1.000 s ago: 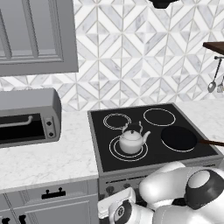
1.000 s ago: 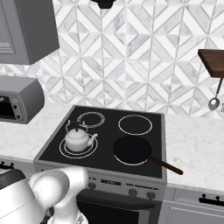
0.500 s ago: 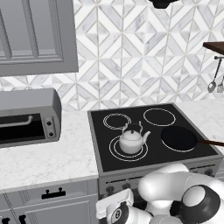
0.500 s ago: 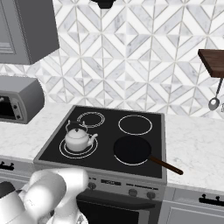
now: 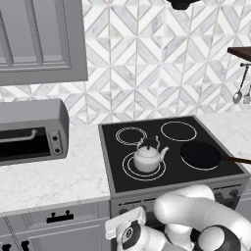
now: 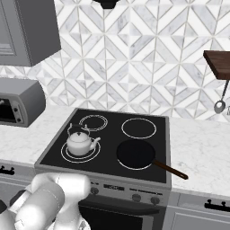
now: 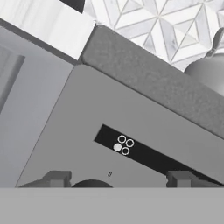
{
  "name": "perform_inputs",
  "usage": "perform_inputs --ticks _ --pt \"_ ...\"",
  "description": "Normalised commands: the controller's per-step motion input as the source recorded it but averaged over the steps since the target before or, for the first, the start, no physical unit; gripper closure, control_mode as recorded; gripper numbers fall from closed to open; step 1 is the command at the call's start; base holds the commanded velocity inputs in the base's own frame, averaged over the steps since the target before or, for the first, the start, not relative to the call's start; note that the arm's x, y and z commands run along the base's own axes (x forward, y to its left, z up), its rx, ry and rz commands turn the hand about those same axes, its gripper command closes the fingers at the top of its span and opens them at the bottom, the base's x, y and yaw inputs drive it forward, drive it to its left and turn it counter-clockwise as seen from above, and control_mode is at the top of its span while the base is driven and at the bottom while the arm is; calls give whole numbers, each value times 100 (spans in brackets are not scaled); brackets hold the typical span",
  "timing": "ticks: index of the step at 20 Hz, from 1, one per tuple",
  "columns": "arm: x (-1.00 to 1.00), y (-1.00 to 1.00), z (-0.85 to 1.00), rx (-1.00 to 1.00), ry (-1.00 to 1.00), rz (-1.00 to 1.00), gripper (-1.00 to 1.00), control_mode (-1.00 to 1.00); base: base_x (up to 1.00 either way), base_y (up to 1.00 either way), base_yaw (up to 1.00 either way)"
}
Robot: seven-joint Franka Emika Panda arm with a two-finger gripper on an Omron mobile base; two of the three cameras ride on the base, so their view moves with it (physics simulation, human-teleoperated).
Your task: Pick the kettle from the counter and place it on a stove burner. Then turn the burner on.
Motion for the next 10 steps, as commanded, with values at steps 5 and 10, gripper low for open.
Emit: perform_inputs --ticks 5,10 --pt "0 0 -23 -2 0 0 -100 -100 0 0 0" --pt "0 -18 -17 0 0 0 -100 -100 0 0 0"
